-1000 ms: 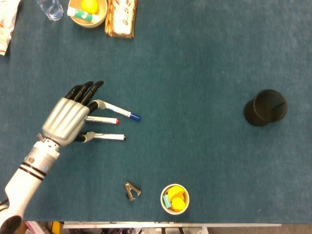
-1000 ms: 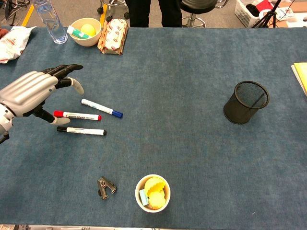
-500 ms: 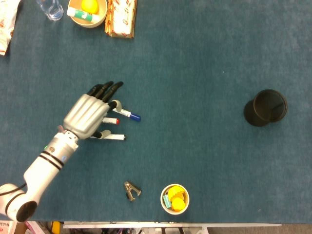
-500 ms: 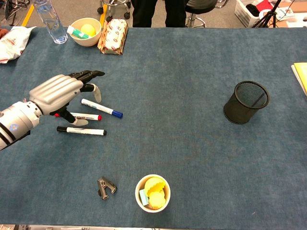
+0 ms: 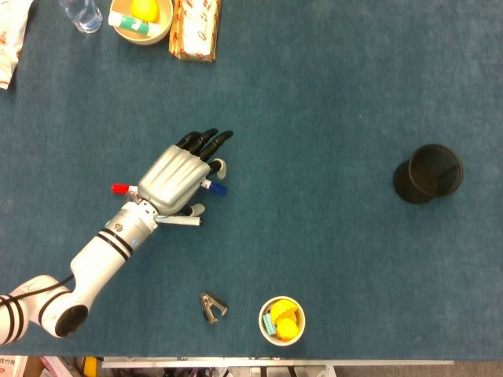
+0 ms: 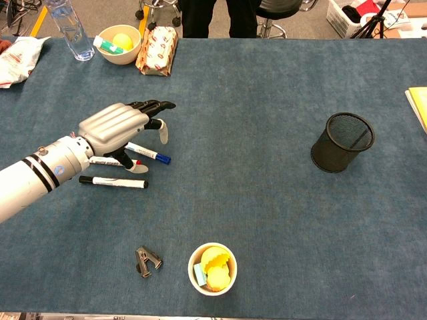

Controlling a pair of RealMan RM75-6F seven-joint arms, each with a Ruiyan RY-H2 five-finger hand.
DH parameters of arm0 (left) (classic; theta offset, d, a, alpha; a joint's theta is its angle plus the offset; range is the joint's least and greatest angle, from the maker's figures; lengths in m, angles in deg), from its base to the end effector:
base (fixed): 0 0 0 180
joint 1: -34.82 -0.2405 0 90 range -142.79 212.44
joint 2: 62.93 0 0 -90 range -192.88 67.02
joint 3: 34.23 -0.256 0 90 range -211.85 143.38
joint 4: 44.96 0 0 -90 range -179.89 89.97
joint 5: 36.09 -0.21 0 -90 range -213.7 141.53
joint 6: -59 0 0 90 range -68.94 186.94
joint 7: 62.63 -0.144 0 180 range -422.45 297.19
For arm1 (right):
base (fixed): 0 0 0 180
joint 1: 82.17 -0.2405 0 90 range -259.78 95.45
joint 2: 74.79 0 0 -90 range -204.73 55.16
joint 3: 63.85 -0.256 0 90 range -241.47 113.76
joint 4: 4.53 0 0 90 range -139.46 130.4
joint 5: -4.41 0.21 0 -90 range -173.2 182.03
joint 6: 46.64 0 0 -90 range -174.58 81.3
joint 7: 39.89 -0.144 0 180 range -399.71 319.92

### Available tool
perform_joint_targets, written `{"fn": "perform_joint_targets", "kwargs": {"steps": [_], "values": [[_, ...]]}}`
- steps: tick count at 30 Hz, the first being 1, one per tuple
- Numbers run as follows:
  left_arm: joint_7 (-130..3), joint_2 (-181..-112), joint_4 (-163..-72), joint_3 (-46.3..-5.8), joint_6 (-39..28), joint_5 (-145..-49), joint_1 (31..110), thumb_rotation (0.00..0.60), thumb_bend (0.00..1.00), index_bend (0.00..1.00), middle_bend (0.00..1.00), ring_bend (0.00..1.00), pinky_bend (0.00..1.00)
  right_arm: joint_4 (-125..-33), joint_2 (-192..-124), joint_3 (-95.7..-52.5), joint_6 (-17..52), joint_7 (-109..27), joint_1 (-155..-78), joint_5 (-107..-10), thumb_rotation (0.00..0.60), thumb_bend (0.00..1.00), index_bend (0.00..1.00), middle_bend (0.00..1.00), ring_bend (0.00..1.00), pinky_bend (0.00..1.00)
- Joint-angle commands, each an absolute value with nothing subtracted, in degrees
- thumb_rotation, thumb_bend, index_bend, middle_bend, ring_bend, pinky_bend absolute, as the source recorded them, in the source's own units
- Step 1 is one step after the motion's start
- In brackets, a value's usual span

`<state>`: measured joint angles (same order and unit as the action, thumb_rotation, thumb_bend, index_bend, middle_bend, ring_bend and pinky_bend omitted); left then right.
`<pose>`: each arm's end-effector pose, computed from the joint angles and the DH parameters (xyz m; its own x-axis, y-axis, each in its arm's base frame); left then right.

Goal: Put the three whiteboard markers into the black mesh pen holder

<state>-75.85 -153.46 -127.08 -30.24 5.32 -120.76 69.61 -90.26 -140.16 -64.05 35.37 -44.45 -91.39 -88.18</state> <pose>-0.1728 0.2850 -0.0446 0.5329 0.2891 0.7952 0.7677 -0.5605 -0.3107 -0.3107 -0.1956 0.1432 0.4301 -0.0706 0.9000 -0.8930 -0.1794 0.4127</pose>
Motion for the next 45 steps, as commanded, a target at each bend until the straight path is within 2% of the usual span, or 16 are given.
{"fn": "perform_joint_targets", "kwargs": {"steps": [1, 9, 45], "values": [[-75.7, -153.8, -126.8, -30.1, 5.6, -120.3, 70.1, 0.600, 0.09, 0.42, 0.00, 0.01, 0.14, -90.1, -140.2, -64.0, 35.2, -44.6, -91.4, -88.2, 0.600, 0.04, 0.32, 0.29, 0.31, 0.50], [-77.6, -154.6, -125.5, -30.3, 7.2, -118.2, 71.3, 0.600, 0.15, 0.44, 0.00, 0.01, 0.14, -90.0, -140.3, -63.8, 35.0, -44.7, -91.4, -88.2, 0.600, 0.04, 0.32, 0.29, 0.31, 0.50], [-80.7, -158.3, -119.7, -30.4, 9.7, -112.2, 74.9, 0.600, 0.15, 0.49, 0.00, 0.01, 0.14, -89.2, -140.9, -63.5, 34.8, -45.7, -91.1, -87.8, 0.600, 0.04, 0.32, 0.29, 0.31, 0.50]]}}
